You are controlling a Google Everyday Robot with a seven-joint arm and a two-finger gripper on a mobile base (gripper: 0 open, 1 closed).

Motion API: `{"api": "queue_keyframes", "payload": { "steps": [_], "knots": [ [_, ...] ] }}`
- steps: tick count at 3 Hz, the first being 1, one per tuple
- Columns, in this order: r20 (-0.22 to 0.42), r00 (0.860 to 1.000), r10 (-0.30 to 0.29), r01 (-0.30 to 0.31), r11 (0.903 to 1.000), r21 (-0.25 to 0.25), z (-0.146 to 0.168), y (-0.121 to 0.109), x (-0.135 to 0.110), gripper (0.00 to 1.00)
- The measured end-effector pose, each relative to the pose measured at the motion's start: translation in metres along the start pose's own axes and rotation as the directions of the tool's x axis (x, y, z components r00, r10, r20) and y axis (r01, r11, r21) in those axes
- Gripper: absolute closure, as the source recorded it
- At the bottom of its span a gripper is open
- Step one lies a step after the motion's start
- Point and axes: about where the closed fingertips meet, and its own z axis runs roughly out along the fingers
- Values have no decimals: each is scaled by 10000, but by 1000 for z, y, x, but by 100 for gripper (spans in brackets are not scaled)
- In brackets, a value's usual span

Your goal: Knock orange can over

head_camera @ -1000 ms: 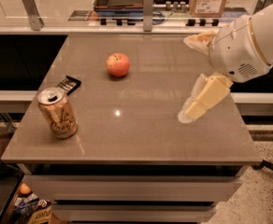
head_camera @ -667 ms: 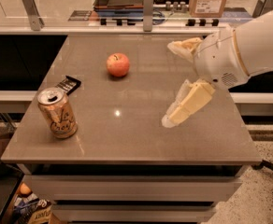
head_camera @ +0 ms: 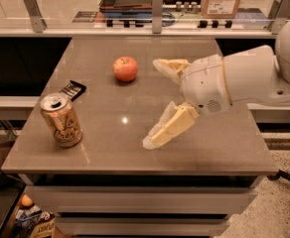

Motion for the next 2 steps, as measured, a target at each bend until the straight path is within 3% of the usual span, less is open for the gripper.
{"api": "queue_keyframes", "payload": {
  "steps": [2],
  "knots": [
    [224,9996,157,-156,9998,-82,15,-3,8,0]
  ]
}}
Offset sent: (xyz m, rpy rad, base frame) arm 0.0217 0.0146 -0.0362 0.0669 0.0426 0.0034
